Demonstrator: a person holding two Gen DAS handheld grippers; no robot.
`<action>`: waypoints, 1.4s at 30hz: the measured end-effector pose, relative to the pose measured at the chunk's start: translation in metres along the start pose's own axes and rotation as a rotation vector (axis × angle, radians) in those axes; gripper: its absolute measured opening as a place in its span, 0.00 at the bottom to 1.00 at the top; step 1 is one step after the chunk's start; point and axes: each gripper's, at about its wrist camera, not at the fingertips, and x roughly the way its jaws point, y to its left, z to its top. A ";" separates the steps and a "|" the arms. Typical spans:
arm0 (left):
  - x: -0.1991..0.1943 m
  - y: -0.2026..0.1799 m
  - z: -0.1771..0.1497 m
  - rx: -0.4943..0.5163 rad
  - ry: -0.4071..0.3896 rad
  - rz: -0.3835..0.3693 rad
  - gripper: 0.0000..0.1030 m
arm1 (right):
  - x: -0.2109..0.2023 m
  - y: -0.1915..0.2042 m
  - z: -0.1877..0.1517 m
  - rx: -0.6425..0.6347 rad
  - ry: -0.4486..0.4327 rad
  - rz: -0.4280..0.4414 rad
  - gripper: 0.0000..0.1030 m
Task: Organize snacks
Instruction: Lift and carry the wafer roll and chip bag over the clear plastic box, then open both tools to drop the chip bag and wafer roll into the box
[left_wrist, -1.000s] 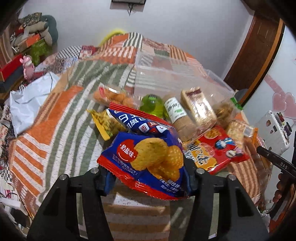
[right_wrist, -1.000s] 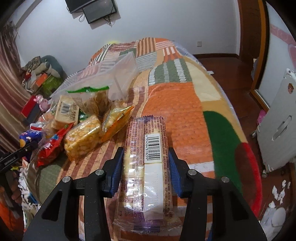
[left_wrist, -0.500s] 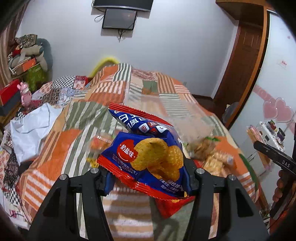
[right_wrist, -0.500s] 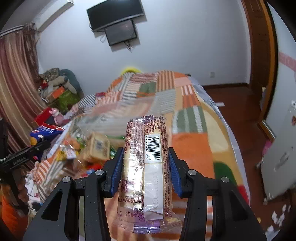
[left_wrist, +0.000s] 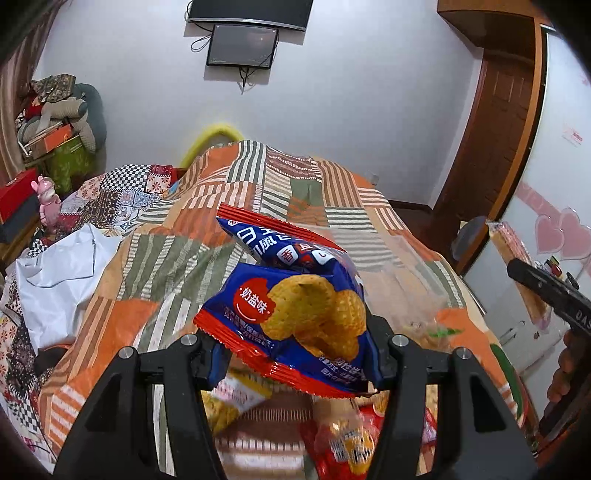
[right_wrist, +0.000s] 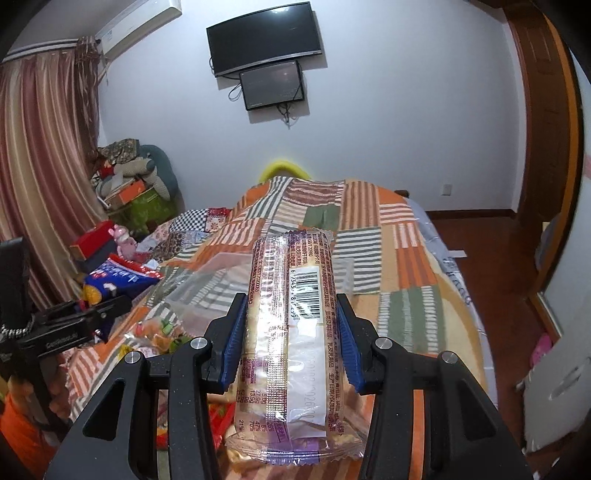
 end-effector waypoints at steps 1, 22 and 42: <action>0.003 0.000 0.002 0.000 0.001 0.000 0.55 | 0.005 0.001 0.001 0.001 0.004 0.008 0.41; 0.084 -0.017 0.038 0.047 0.060 -0.033 0.55 | 0.066 -0.001 0.018 0.000 0.076 0.042 0.41; 0.150 -0.010 0.031 0.074 0.213 -0.056 0.56 | 0.143 -0.010 0.005 -0.081 0.361 0.027 0.38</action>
